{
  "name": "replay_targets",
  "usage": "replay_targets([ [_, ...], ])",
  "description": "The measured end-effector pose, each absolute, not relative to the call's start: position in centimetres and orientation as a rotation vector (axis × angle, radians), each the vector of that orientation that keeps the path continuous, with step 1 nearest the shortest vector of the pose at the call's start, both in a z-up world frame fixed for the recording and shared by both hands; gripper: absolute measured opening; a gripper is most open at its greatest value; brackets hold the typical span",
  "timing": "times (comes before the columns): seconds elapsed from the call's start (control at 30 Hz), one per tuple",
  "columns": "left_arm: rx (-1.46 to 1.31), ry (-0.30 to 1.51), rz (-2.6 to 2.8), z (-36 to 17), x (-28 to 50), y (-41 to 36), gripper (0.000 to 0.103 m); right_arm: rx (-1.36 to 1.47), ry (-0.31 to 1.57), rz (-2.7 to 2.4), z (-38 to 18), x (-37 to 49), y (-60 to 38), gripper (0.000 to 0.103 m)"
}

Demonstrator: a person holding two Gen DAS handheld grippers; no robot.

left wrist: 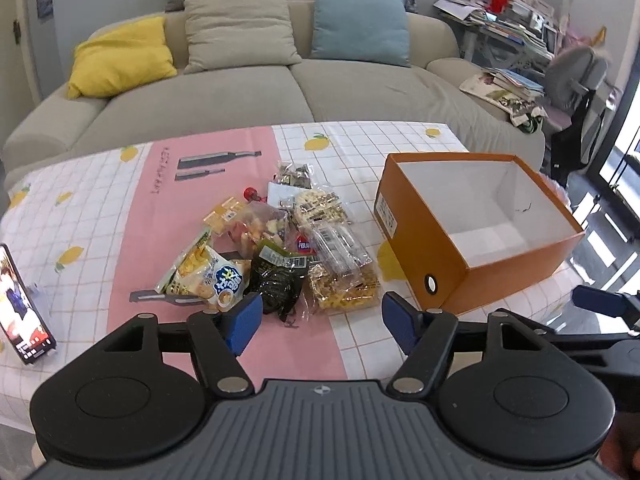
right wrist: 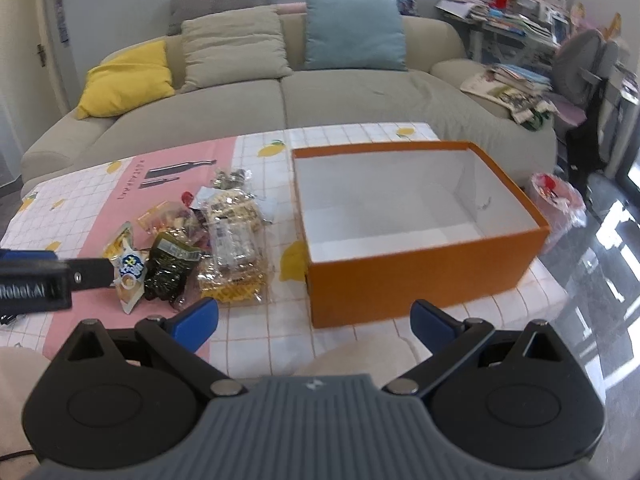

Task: Organize snacks
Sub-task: 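Grasp the yellow chip bag with the left gripper while the right grasps the clear ball pack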

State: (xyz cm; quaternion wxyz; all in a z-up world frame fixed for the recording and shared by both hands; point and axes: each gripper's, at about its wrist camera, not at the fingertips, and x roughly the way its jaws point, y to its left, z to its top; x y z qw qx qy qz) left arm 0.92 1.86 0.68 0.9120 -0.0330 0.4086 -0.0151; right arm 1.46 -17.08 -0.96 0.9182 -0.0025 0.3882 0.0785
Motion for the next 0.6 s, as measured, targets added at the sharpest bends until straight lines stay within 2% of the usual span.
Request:
replay_targets([
  [0.07, -0.081, 0.847, -0.034, 0.6, 1.3, 2.2, 0.077, -0.019, 0.779, 0.195, -1.0, 1.9, -16.5, 0.094],
  [0.2, -0.106, 0.861, -0.05, 0.0, 2.3, 2.8, 0.064, -0.038, 0.729, 0.269, -1.1, 2.7, -15.5, 0.076],
  [0.33, -0.136, 0.894, -0.039, -1.3, 3.6, 3.6, 0.058, -0.057, 0.678, 0.35, -1.4, 3.5, -14.2, 0.065],
  [0.43, -0.151, 0.919, -0.029, -2.2, 4.7, 4.4, 0.054, -0.067, 0.654, 0.415, -2.0, 4.4, -13.0, 0.05],
  [0.47, -0.16, 0.922, -0.022, -2.5, 5.0, 4.7, 0.05, -0.066, 0.656, 0.439, -2.4, 4.9, -12.5, 0.047],
  [0.5, -0.168, 0.927, -0.017, -2.7, 5.3, 5.0, 0.045, -0.064, 0.657, 0.456, -2.7, 5.3, -12.1, 0.046],
  [0.6, -0.188, 0.935, 0.011, -3.6, 6.3, 6.1, 0.044, -0.08, 0.669, 0.495, -4.0, 6.7, -10.8, 0.045],
])
